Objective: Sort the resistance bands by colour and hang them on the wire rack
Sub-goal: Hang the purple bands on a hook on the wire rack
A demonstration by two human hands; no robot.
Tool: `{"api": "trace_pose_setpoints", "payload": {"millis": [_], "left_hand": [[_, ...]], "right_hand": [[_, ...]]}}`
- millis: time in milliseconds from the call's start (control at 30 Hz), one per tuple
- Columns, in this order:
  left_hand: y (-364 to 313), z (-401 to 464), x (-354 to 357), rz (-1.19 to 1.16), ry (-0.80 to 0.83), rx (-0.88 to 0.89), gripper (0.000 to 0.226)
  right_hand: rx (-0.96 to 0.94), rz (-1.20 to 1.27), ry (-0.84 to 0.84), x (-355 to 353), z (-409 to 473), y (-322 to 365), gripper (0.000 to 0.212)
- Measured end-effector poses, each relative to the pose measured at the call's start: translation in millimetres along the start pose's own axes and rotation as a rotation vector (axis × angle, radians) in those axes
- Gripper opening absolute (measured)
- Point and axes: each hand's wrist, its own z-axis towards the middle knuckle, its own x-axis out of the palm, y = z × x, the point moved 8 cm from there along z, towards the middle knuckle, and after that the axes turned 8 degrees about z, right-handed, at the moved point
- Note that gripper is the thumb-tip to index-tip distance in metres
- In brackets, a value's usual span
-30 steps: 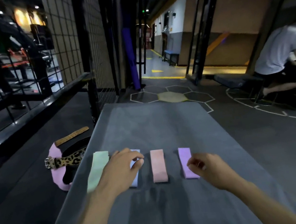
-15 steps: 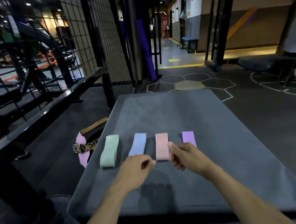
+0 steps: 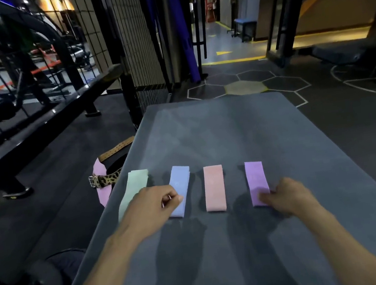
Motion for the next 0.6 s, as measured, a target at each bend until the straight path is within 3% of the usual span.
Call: {"api": "trace_pose_setpoints", "payload": {"millis": [100,600], "left_hand": [[-2.8,7.2,2.9,-0.047,0.009,0.024,0.022],[-29.0,7.0,15.0,-0.022,0.052,0.071,0.021]], "right_hand": [[0.015,0.017,0.072,9.2,6.4,-5.0,0.045],[0.075,0.12,0.038,3.0,-8.5,-10.9,0.052]]}}
